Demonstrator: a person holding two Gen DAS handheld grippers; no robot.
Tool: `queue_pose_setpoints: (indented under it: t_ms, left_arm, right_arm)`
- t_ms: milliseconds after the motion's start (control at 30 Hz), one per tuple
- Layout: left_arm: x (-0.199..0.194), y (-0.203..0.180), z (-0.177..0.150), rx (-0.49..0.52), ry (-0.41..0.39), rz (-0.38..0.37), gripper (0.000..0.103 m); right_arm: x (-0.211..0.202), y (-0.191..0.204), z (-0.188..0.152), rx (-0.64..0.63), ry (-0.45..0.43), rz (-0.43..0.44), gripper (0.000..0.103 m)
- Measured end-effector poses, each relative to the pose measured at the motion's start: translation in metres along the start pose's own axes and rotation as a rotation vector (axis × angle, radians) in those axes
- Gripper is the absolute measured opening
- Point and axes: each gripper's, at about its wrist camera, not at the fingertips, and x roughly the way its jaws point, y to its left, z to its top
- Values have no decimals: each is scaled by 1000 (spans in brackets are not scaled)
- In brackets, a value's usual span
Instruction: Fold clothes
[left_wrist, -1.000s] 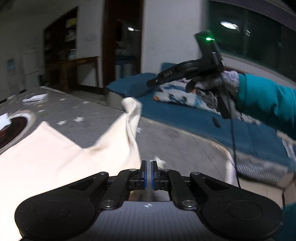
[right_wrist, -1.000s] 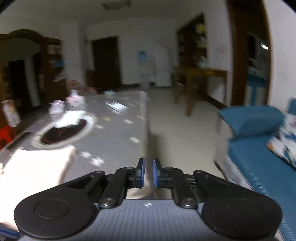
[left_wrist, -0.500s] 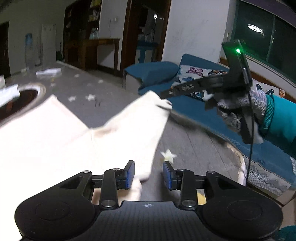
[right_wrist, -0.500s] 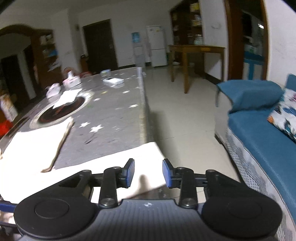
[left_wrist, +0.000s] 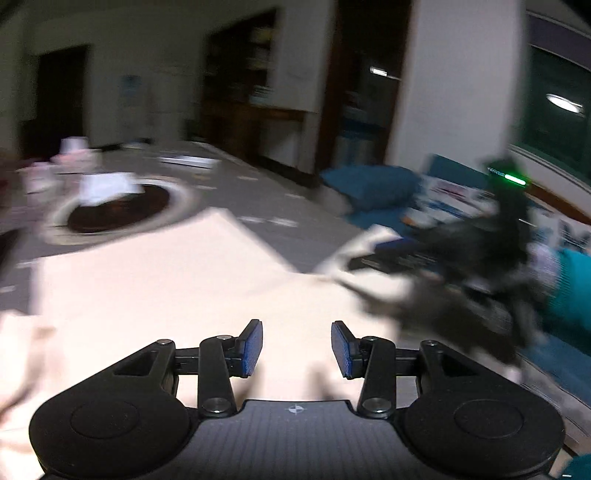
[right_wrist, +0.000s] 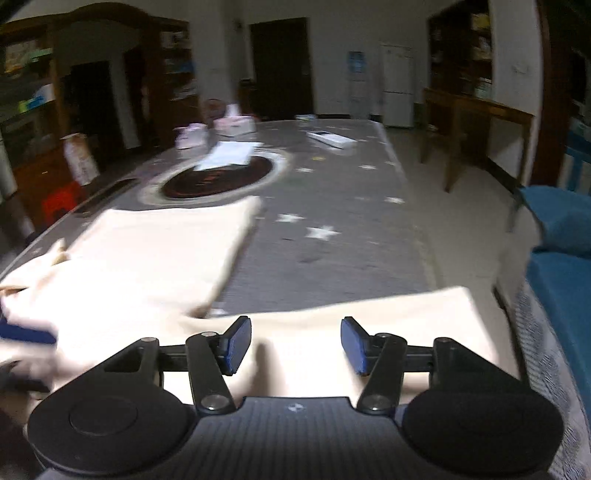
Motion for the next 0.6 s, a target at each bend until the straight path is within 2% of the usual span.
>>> queue_pose_setpoints:
  t_ms: [167,233,333,400,500,600]
  left_arm:
    - [-15,62,0,-96,-28,258,44]
    - [-16,85,-3,-125,-21,334,44]
    - [-17,117,-6,-163,-9,440,44]
    - [-20,131,-10,-188,2,461,44]
    - [-22,137,-12,-173,15,446,42]
    - [-6,136,-7,-162,31,430,42]
  right_arm:
    - [-4,42,9,-75,-11,93,70]
    - [-4,59,11,-102,-13,134,84]
    - [1,85,14,-152,-8,192,87]
    - [8,99,15,-181,0,215,90]
    - [19,118,13,-220,22,235,95]
    - [33,130,13,-236,44,242,97]
